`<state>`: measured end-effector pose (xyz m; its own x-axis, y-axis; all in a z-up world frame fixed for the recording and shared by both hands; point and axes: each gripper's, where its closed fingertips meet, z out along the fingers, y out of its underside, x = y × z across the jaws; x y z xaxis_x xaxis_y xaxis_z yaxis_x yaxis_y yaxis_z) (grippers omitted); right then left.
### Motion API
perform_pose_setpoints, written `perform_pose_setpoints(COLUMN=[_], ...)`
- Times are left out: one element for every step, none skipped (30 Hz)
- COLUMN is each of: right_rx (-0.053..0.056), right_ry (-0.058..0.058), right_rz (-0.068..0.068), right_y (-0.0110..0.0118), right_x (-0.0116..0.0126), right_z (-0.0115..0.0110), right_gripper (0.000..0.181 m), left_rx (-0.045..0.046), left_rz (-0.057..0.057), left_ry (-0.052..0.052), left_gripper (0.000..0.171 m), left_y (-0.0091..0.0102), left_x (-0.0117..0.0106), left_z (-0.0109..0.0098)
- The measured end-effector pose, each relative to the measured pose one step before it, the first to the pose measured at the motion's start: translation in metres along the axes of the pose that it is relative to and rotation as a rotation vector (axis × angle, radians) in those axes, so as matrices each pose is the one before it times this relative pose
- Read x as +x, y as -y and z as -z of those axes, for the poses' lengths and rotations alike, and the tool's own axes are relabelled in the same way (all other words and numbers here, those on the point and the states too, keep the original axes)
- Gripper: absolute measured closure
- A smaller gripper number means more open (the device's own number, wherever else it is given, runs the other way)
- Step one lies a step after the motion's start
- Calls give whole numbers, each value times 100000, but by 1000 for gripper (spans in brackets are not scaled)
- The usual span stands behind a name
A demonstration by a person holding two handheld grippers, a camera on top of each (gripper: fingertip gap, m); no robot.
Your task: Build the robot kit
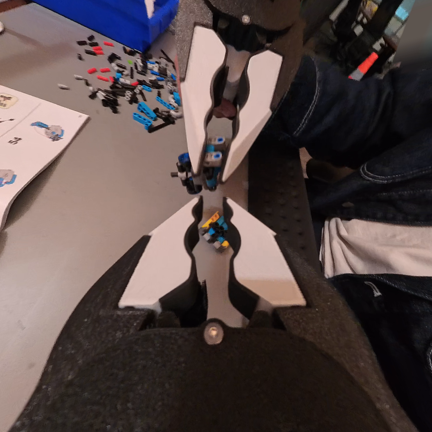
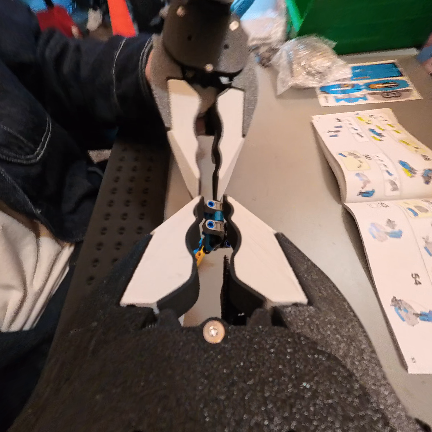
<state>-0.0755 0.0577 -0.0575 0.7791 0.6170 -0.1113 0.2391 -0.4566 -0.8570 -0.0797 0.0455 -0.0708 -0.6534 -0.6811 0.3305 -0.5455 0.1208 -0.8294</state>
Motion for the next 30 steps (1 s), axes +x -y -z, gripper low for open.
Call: perform_pose_setpoints(right_rx=[5581, 7399, 7021, 5401, 3714, 2954, 3602, 3840, 2279, 433, 50, -371, -1094, -2031, -2437, -284, 161, -191, 915, 1951, 2375, 2466, 1488, -545, -668, 1063, 432, 763, -208, -904], right_ry=[-1435, 8, 1028, 2649, 2307, -640, 75, 2727, 2248, 160, 197, 130, 123, -290, -900, -1540, -114, -137, -1500, -1945, -1199, -581, -1572, -3035, -1580, 480, -347, 709, 1304, 189], right_rz=[-3561, -3974, -4227, -3831, -3163, -1398, -454, -2257, -3435, -935, 437, -9, -157, -417, -1, 794, 452, -185, 22, -893, -2037, -1418, 82, 2020, 3212, 1682, 195, -217, -967, -110], right_y=[229, 506, 466, 273, 74, 1, 137, 303, 229, -24, -102, -174, -352, -552, -577, -174, 27, 27, 158, 294, 348, 352, 166, -95, -67, 286, 155, 93, -87, -181], right_x=[621, 395, 256, -35, -53, 259, 83, -245, -117, 140, 47, 66, 79, 135, 189, 164, -54, 20, 285, 416, 311, 83, 46, 147, -77, -302, -3, -41, -109, -26], right_z=[435, 384, 275, 118, -57, -103, -28, 99, 168, 205, 185, 189, 119, -6, -45, -18, -20, -18, 62, 93, 53, -63, -221, -283, -236, -48, -26, 9, 33, 3], right_gripper=[166, 166, 166, 166, 166, 166, 166, 166, 166, 166, 166, 166, 166, 166, 166, 167, 167, 167, 167, 166, 167, 167, 167, 166, 166, 166, 166, 166, 166, 166], left_rx=[2063, 2644, 3682, 4294, 3591, 2315, 572, 392, 1274, 1141, 1215, 1231, 1693, 1674, 764, -443, -1010, -1665, -1606, 20, 1564, 2087, 1613, 1457, 561, 548, 1934, 1493, -87, -1174], left_rz=[1130, 819, 582, 271, -62, -68, -329, -1081, -1078, -210, 102, 349, 460, 374, 31, 249, 991, 1419, 1387, 1486, 880, 26, -559, -774, -872, -794, 954, 1279, 729, 794], left_ry=[1664, 451, -767, -554, -389, 487, 1509, 1502, 882, 43, 37, -326, -138, -370, -1409, -884, 1319, 1166, -1455, -727, 50, -599, 514, 1852, 1524, 642, -242, -1292, -1507, -505], left_gripper=[149, 145, 144, 144, 144, 146, 152, 167, 167, 168, 168, 171, 171, 171, 171, 171, 171, 171, 166, 155, 146, 146, 146, 151, 159, 165, 165, 165, 165, 165], left_y=[-105, -6, 228, 446, 474, 376, 127, 69, 148, 142, 117, 93, 170, 220, 87, -140, -325, -474, -422, -78, 243, 372, 354, 335, 153, 108, 314, 217, -63, -218], left_x=[-460, -215, 71, 146, 179, 35, -177, -204, -141, -66, -109, -89, -141, -97, 75, -28, -429, -416, 63, 71, 48, 235, 57, -181, -191, -145, -38, 96, 132, -26], left_z=[75, -56, -171, -209, -204, -167, -110, 13, 114, 134, 106, 73, 94, 138, 124, 72, -2, -7, -29, -67, -102, -137, -154, -35, 77, 177, 229, 170, 47, -56])
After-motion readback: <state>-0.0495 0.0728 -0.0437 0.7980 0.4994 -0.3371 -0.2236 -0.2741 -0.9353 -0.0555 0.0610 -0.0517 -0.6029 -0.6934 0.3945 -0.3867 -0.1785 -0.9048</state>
